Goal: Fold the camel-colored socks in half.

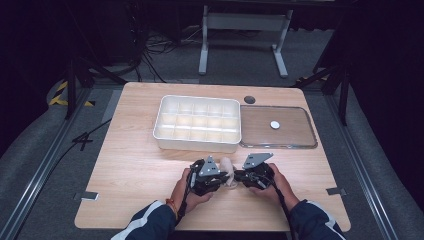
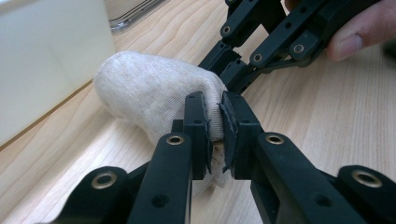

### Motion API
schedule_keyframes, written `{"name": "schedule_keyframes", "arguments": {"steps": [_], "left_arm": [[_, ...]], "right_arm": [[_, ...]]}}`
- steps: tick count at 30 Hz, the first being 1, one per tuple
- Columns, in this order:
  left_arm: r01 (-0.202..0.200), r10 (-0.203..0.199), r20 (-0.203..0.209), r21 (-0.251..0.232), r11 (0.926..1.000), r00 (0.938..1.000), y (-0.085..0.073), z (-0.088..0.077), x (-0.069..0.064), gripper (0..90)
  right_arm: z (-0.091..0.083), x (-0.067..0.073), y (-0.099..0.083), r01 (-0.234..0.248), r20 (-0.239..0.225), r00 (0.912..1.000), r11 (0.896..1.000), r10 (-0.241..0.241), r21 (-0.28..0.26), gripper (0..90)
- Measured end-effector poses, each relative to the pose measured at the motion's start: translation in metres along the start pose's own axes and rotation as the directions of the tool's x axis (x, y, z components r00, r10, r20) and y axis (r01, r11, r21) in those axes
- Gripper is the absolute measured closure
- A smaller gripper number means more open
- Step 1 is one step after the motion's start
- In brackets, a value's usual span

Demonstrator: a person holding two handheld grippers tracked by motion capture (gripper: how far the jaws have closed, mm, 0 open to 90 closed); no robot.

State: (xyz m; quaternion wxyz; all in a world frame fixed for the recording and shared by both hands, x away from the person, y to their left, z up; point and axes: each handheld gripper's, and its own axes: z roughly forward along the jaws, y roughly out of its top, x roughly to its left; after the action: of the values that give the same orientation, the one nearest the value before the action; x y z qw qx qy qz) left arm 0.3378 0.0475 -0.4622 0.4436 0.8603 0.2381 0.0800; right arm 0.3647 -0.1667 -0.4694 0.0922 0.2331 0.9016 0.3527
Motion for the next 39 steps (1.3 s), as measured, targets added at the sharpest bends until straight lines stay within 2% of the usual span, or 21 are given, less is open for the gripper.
{"name": "schedule_keyframes", "arguments": {"steps": [4, 7, 10, 12, 15, 16, 17, 19, 21, 23, 24, 27, 28, 29, 30, 35, 39], "left_arm": [[0.005, -0.005, 0.007, -0.016, 0.9999, 1.0, 0.002, 0.004, -0.001, 79.8], [0.004, -0.004, 0.005, -0.01, 0.9999, 1.0, 0.002, 0.007, -0.001, 78.8], [-0.002, 0.002, 0.003, 0.005, 1.0, 1.0, 0.001, 0.008, -0.001, 79.1], [-0.015, 0.015, -0.003, 0.014, 0.9998, 0.9999, 0.001, 0.009, -0.002, 79.5], [-0.015, 0.015, 0.0, 0.025, 0.9996, 0.9999, 0.001, 0.01, -0.003, 79.7], [-0.027, 0.027, 0.004, 0.033, 0.9991, 0.9996, 0.001, 0.011, -0.003, 79.7], [-0.02, 0.02, 0.001, 0.031, 0.9993, 0.9998, 0.001, 0.012, -0.005, 79.7], [-0.043, 0.043, 0.0, 0.043, 0.9982, 0.9991, 0.002, 0.014, -0.006, 79.7], [-0.041, 0.041, 0.003, 0.04, 0.9984, 0.9992, 0.002, 0.016, -0.007, 79.7], [-0.048, 0.047, 0.004, 0.045, 0.9978, 0.9989, 0.002, 0.017, -0.007, 79.6], [-0.038, 0.038, 0.005, 0.04, 0.9985, 0.9993, 0.001, 0.018, -0.008, 79.6], [-0.051, 0.051, 0.002, 0.048, 0.9975, 0.9987, 0.002, 0.019, -0.008, 79.3], [-0.059, 0.059, 0.002, 0.053, 0.9969, 0.9983, 0.002, 0.018, -0.008, 78.7], [-0.059, 0.059, 0.002, 0.053, 0.9969, 0.9983, 0.002, 0.018, -0.008, 78.0], [-0.052, 0.052, 0.001, 0.045, 0.9976, 0.9987, 0.001, 0.019, -0.008, 77.3], [-0.065, 0.064, 0.007, 0.05, 0.9967, 0.9979, 0.001, 0.018, -0.012, 73.9], [-0.094, 0.091, 0.04, 0.078, 0.9925, 0.995, 0.001, 0.005, -0.013, 71.8]], "right_arm": [[0.001, 0.001, 0.0, -0.003, -0.002, 1.0, 1.0, 0.003, -0.006, 79.9], [0.001, 0.001, -0.001, 0.0, -0.007, 1.0, 1.0, 0.0, -0.012, 79.7], [-0.001, -0.001, 0.0, 0.008, -0.005, 1.0, 1.0, -0.008, -0.002, 72.7], [-0.007, -0.005, 0.001, 0.006, -0.013, 0.9999, 1.0, -0.006, -0.005, 71.4], [-0.02, -0.012, 0.001, -0.027, 0.005, 0.9996, 0.998, 0.028, -0.064, 72.5], [-0.023, -0.013, 0.003, -0.047, 0.007, 0.9988, 0.994, 0.048, -0.099, 72.1], [-0.025, -0.014, 0.004, -0.055, 0.018, 0.9982, 0.99, 0.057, -0.128, 71.4], [-0.024, -0.011, 0.009, -0.055, 0.032, 0.9977, 0.985, 0.061, -0.162, 69.9], [-0.023, -0.009, 0.014, -0.051, 0.03, 0.9979, 0.979, 0.058, -0.199, 70.3], [-0.019, -0.01, 0.018, -0.059, 0.019, 0.9977, 0.975, 0.064, -0.215, 68.6], [-0.017, -0.01, 0.019, -0.063, 0.017, 0.9976, 0.974, 0.068, -0.216, 67.6], [-0.011, -0.011, 0.02, -0.076, 0.005, 0.9969, 0.978, 0.078, -0.193, 66.9], [-0.004, -0.012, 0.017, -0.075, 0.017, 0.9968, 0.988, 0.078, -0.138, 69.2], [-0.004, -0.012, 0.017, -0.075, 0.017, 0.9968, 0.988, 0.078, -0.138, 69.2], [0.001, -0.015, 0.014, -0.084, 0.026, 0.9959, 0.99, 0.087, -0.111, 72.4], [0.004, -0.017, 0.009, -0.086, 0.019, 0.996, 0.992, 0.088, -0.094, 78.0], [0.005, -0.017, 0.007, -0.078, 0.02, 0.9966, 0.993, 0.08, -0.087, 80.8]]}}
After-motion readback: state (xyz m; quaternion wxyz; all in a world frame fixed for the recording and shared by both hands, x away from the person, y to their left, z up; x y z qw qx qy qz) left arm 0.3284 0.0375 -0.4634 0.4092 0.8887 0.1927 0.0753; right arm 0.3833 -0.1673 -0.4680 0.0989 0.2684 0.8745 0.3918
